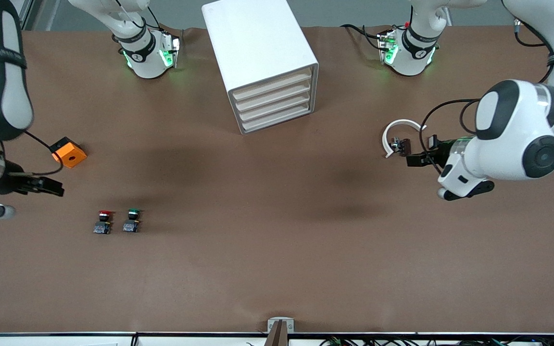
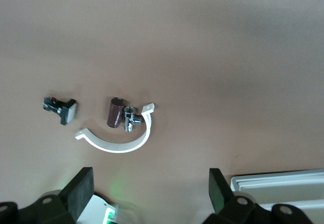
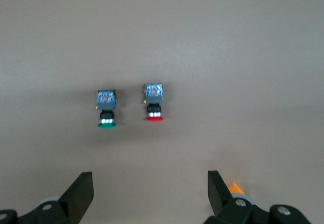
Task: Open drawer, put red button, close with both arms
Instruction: 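Reach the right gripper to the red button while the left gripper approaches the cabinet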
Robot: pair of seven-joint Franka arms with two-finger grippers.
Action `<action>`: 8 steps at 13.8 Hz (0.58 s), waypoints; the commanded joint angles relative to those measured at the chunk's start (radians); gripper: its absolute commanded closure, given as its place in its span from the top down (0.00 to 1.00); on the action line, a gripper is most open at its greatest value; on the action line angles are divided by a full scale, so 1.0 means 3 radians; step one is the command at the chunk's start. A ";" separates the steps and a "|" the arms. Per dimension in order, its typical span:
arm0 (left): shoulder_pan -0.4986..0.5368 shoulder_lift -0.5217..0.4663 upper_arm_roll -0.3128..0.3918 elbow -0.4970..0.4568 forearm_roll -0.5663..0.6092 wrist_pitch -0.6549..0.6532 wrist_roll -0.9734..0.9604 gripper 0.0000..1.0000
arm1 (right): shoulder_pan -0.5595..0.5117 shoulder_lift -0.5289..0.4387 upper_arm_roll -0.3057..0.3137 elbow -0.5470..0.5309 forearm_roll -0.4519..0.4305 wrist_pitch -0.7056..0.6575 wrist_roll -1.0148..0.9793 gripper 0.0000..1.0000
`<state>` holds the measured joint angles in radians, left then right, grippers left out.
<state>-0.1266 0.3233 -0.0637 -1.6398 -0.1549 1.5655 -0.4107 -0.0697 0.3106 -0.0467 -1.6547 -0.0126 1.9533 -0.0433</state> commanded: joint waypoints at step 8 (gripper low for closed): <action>-0.0299 0.0441 -0.0048 0.0061 -0.0444 -0.0100 -0.1392 1.00 | -0.0069 0.0866 0.0023 -0.0037 0.0113 0.1224 0.0037 1.00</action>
<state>-0.2225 0.4354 -0.0718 -1.6423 -0.2473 1.5575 -0.7813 -0.0715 0.5279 -0.0516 -1.6738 0.0073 2.2723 -0.0395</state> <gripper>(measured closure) 0.000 0.000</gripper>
